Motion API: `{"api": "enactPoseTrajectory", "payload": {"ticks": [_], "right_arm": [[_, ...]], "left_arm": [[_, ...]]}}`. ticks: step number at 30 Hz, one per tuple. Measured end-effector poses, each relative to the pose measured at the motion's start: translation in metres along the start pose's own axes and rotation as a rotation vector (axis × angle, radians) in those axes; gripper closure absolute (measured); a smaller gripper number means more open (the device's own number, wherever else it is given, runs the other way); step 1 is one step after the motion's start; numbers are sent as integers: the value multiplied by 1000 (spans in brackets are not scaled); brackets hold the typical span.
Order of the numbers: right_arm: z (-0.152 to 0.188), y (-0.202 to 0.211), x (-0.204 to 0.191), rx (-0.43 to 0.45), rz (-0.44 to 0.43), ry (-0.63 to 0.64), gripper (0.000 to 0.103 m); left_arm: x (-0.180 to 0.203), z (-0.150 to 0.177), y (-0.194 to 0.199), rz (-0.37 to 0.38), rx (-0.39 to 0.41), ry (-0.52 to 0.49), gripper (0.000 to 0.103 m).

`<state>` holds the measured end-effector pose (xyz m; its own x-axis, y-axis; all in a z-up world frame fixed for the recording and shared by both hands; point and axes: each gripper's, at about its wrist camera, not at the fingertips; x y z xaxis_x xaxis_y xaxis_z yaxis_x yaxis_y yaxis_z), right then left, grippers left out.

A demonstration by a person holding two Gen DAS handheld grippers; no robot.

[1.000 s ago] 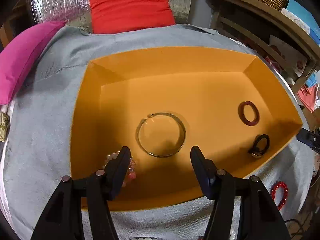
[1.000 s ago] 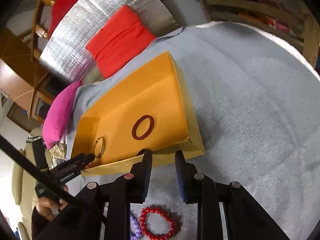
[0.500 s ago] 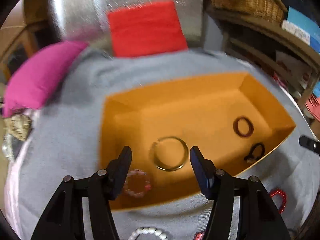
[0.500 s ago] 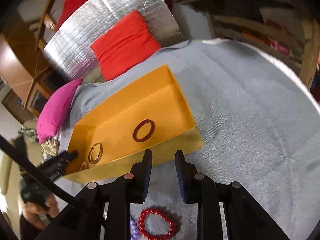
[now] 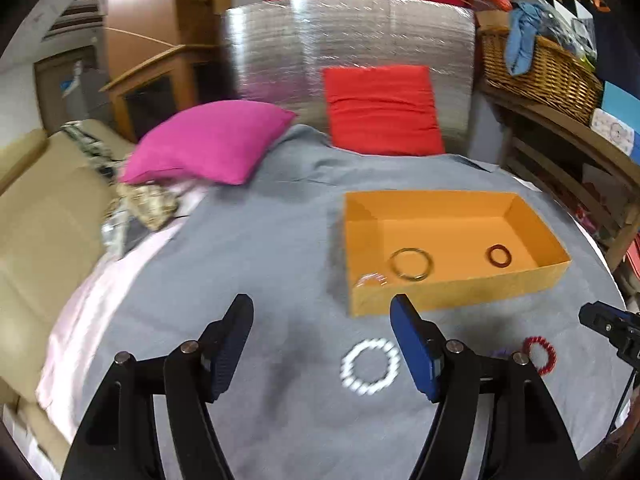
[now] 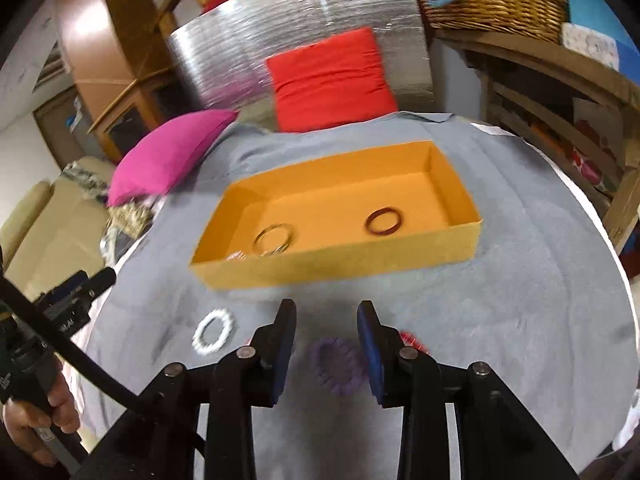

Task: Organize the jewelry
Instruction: 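Withdraw both open tools from the box back over the bracelets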

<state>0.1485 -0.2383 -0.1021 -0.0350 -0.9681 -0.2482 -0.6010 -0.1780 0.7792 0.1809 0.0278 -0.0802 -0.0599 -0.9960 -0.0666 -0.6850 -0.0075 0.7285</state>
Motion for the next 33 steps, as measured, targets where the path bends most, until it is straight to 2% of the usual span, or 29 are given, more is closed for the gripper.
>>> {"api": "enactPoseTrajectory", "payload": {"ticks": [9, 17, 23, 33], "right_arm": [[42, 40, -82, 32, -3, 155, 68], [49, 60, -123, 62, -27, 213, 68], [45, 64, -123, 78, -37, 210, 68], [37, 55, -86, 72, -14, 140, 68]], "left_arm": [[-48, 41, 78, -72, 94, 41, 30], [-73, 52, 103, -107, 130, 70, 30], [-73, 50, 106, -114, 148, 68, 30], [-47, 42, 99, -113, 144, 16, 30]]}}
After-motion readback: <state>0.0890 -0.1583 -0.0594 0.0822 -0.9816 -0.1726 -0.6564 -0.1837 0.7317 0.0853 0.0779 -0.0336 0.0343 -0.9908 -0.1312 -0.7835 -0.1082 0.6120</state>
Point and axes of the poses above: each gripper's, at about its wrist camera, not at the fingertips, and y roughly against the way its jaws point, x to its right, z to its underside, and after that the axes turned 8 degrees about -x, right-handed
